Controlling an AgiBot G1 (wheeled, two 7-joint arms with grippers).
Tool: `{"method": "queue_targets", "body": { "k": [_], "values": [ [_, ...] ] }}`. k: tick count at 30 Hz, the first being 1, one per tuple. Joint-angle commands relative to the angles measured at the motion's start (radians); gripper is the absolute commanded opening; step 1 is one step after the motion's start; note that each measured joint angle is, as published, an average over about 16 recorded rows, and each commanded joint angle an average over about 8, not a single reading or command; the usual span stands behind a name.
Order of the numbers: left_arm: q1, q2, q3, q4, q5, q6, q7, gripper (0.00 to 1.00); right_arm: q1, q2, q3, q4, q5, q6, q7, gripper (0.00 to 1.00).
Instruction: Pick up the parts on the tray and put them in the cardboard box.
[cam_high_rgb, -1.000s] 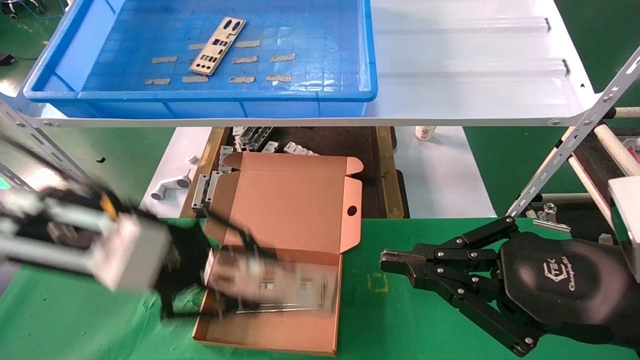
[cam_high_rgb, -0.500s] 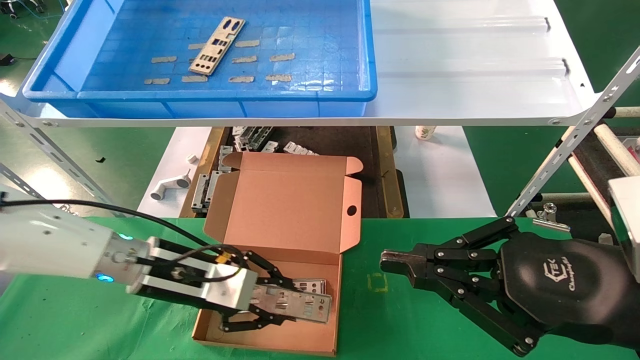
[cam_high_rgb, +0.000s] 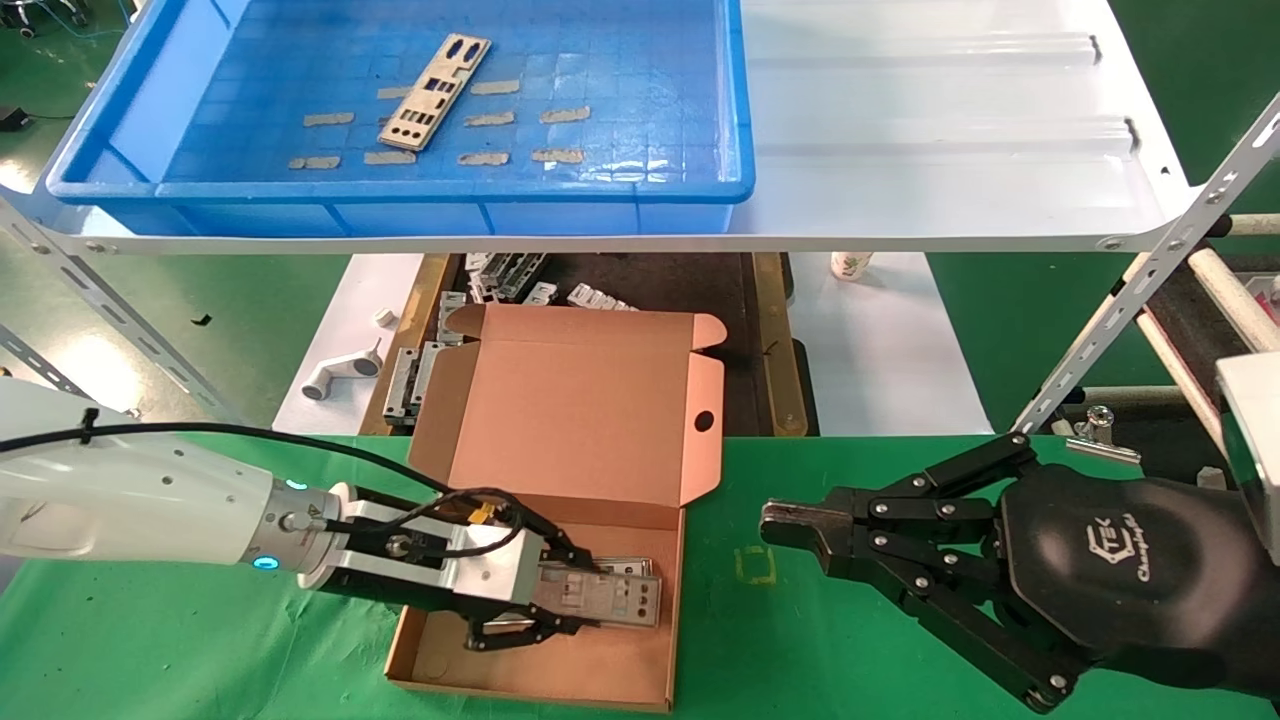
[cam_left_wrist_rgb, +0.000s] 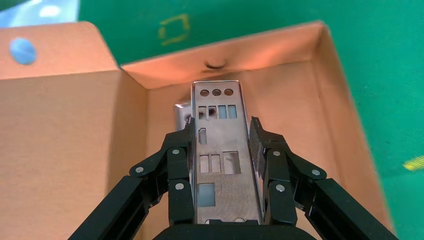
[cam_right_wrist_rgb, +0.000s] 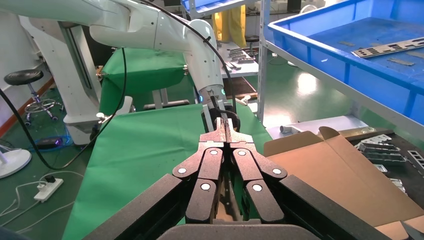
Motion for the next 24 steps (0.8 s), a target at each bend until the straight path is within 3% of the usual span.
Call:
{"method": "queue_targets", "body": {
  "k": [1,18,19,24],
  "values": [
    [0.004,0.006,-0.003,0.011,-0.005,-0.006,0.004,1.00,0.000,0.000,0.000,0.000,0.000,0.000,0.000,0.00],
    [-0.017,0.007,-0.049,0.085,-0.061,0.040,-0.006,1.00,0.000,0.000,0.000,0.000,0.000,0.000,0.000,0.00],
    [-0.011,0.003,-0.057,0.077,-0.065,0.041,-0.014,1.00,0.000,0.000,0.000,0.000,0.000,0.000,0.000,0.06],
    [0.028,-0.028,-0.113,0.016,-0.092,0.052,-0.069,1.00,0.000,0.000,0.000,0.000,0.000,0.000,0.000,0.68]
  ]
}}
